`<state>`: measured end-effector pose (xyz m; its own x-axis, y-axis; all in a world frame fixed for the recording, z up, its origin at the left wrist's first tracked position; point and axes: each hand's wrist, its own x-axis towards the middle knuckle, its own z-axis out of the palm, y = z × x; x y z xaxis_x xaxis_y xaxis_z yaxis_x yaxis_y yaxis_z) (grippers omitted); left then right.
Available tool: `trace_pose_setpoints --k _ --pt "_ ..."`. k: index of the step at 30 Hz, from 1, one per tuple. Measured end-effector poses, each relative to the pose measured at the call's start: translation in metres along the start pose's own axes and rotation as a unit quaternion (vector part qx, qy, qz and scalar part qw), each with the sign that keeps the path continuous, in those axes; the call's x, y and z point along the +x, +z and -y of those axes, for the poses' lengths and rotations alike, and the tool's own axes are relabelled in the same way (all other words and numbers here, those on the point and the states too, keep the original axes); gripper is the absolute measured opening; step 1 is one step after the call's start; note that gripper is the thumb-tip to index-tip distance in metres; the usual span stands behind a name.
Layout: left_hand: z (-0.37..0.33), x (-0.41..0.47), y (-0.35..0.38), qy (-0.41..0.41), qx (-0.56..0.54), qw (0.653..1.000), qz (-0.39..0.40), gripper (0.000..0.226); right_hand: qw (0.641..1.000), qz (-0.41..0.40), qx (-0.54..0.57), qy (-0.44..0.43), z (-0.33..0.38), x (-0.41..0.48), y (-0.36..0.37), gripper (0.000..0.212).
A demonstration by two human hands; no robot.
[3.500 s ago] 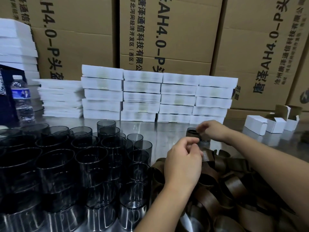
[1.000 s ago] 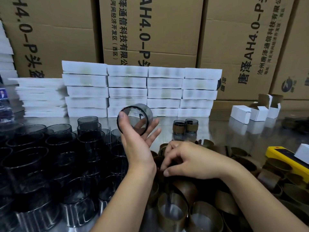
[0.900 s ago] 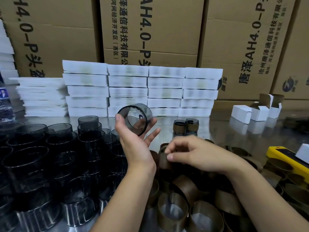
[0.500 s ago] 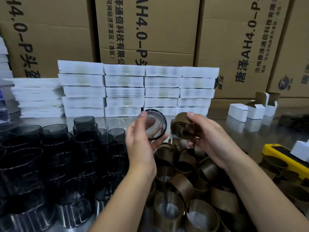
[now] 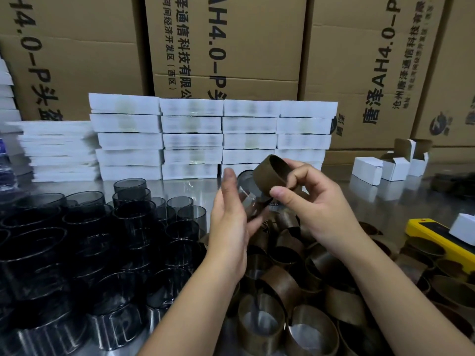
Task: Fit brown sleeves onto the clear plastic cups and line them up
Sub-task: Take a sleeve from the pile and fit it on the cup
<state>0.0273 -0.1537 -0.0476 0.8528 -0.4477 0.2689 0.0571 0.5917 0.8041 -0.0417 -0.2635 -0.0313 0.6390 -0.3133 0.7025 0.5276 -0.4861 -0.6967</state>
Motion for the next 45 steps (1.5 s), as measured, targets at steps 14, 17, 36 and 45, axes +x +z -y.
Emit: trace_pose_setpoints --k 14,17,36,45 --pt "0.006 0.0 0.0 -0.018 -0.006 0.999 0.039 0.109 0.999 0.051 -0.012 -0.006 0.002 -0.002 -0.001 0.055" --pt "0.007 0.001 -0.001 -0.017 -0.02 0.999 0.026 0.099 0.997 0.06 0.031 0.035 0.001 -0.002 -0.001 0.051" --pt "0.006 -0.002 -0.006 0.05 0.048 0.997 0.02 0.062 0.988 -0.003 0.098 0.12 -0.017 0.006 -0.011 0.017" --pt "0.002 -0.002 -0.004 0.003 -0.029 0.999 0.032 0.046 0.986 0.005 0.093 0.141 -0.012 0.003 -0.006 0.027"
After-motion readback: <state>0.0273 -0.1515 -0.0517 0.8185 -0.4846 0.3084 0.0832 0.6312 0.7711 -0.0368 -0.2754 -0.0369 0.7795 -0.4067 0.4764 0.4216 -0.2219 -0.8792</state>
